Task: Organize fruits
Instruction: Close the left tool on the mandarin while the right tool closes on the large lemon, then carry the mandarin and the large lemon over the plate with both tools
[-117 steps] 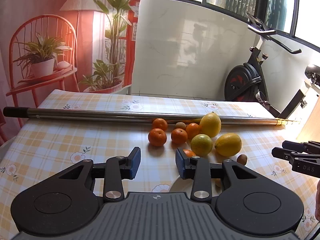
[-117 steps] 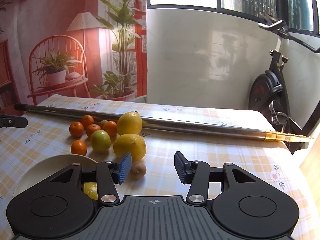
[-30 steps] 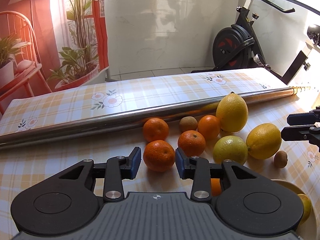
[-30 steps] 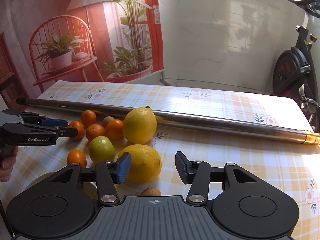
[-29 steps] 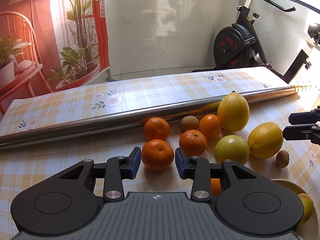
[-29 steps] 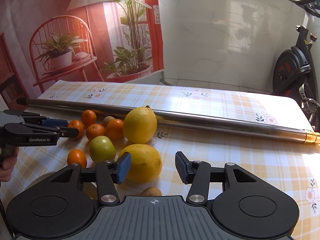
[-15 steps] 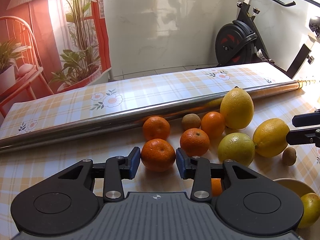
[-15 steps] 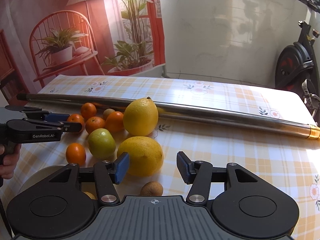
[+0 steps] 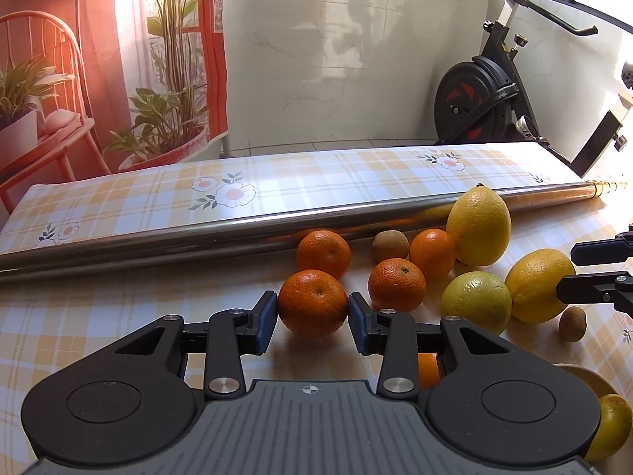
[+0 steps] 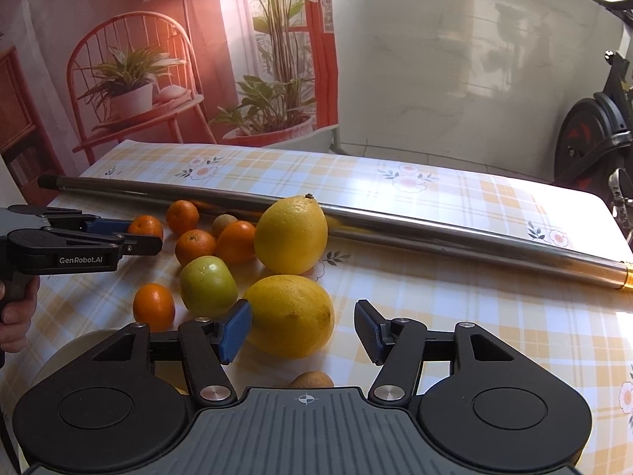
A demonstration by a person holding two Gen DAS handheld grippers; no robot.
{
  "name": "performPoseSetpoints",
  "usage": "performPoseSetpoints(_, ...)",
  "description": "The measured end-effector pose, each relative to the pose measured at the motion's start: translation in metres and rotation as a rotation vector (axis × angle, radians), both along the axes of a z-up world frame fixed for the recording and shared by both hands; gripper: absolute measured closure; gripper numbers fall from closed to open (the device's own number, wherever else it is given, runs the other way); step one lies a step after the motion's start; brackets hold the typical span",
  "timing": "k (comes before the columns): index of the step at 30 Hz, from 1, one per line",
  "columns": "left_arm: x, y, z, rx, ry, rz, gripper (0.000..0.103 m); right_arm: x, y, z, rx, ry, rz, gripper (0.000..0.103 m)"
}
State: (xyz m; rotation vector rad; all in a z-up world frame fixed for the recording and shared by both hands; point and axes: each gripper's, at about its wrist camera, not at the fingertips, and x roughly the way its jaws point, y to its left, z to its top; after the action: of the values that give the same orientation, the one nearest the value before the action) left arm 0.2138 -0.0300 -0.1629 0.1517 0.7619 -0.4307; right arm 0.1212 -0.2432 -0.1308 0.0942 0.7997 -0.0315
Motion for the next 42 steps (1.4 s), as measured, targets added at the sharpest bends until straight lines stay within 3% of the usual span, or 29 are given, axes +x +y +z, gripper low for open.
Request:
performPoseSetpoints(10,-0.027,0.009,0.022,-0.071,-0.044,0.023,0.062,0.009,0.009,-0.004,-0.009,0.022,0.039,0.046)
performPoseSetpoints(21,-0.059,0.019,0.027,-0.122,-0.015,0.03,0.062,0.018,0.011,-0.022,0.009,0.056,0.017,0.046)
performPoseSetpoints(29,-0.081,0.022,0.031,-0.13,-0.021,0.028,0.062,0.003,0.014,-0.018,0.006,0.008,-0.03,0.047)
performPoseSetpoints(42,-0.124,0.024,0.032,-0.15,-0.036,0.011,0.062,-0.059,0.037,0.02,0.027,-0.11,-0.051,0.047)
